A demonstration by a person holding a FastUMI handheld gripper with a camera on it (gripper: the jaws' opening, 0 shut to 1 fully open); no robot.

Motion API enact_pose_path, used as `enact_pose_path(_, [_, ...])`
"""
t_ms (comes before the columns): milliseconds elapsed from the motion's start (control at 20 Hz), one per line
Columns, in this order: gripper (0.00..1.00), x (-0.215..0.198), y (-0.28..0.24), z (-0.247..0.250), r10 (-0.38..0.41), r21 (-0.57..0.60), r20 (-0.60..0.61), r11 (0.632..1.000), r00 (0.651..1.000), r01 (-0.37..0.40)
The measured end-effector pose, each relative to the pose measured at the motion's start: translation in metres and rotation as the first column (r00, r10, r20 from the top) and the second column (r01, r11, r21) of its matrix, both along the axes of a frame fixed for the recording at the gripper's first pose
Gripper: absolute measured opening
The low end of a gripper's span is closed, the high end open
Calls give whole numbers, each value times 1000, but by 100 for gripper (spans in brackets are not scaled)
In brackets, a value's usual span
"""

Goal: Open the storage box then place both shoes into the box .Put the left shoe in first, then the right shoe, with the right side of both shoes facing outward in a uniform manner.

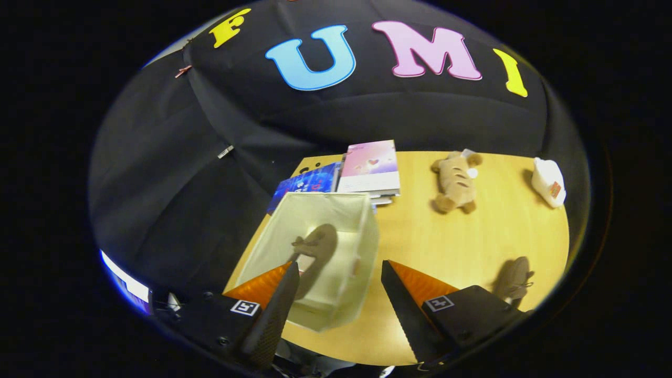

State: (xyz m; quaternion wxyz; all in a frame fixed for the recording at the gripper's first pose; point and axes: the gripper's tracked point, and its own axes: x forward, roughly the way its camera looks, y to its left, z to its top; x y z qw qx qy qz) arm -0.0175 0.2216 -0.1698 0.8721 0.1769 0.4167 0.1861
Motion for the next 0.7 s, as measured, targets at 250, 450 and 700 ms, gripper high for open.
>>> enact_pose_path(250, [97, -44, -137, -66, -62, -201, -25, 978, 998, 55])
enact_pose_path(450, [98, -87, -233, -136, -183, -347, -106, 928, 977, 136])
enact_pose_path(700, [96, -107, -282, -210, -257, -427, -180, 890, 949, 160])
